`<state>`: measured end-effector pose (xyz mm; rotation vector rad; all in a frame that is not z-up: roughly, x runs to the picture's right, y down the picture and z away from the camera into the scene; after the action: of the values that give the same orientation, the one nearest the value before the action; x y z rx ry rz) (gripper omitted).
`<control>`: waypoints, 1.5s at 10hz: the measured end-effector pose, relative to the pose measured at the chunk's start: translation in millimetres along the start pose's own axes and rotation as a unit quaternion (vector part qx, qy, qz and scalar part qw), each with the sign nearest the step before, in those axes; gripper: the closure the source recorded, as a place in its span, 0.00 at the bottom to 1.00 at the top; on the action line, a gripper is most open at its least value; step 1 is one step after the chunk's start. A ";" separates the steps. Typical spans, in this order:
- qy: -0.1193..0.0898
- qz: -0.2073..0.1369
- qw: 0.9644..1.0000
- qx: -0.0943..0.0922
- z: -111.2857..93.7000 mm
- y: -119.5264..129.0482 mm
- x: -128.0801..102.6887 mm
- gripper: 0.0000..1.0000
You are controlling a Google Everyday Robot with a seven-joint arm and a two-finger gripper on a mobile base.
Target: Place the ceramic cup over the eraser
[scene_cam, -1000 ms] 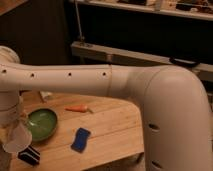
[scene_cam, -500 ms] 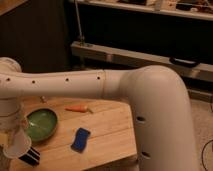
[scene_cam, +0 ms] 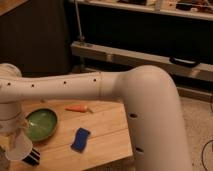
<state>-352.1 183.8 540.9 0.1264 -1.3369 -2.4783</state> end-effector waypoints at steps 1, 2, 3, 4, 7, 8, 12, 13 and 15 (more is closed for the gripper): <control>-0.004 0.000 1.000 0.000 3.3 -0.1 -0.9 1.00; -0.007 0.000 1.000 0.002 9.0 -0.4 -1.9 1.00; -0.007 0.000 1.000 0.002 14.1 -0.8 -3.1 1.00; -0.007 0.001 1.000 0.002 18.4 0.6 -5.1 1.00; -0.006 0.002 1.000 0.007 24.0 2.1 -8.0 1.00; -0.007 0.000 1.000 0.008 25.9 1.7 -7.7 1.00; -0.014 -0.002 1.000 0.010 34.0 1.8 -4.6 1.00; -0.015 -0.001 1.000 0.010 35.9 2.2 -4.5 1.00; -0.017 0.002 1.000 0.013 41.6 4.2 -5.3 1.00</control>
<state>-355.5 216.6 567.2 0.0894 -1.3824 -2.4712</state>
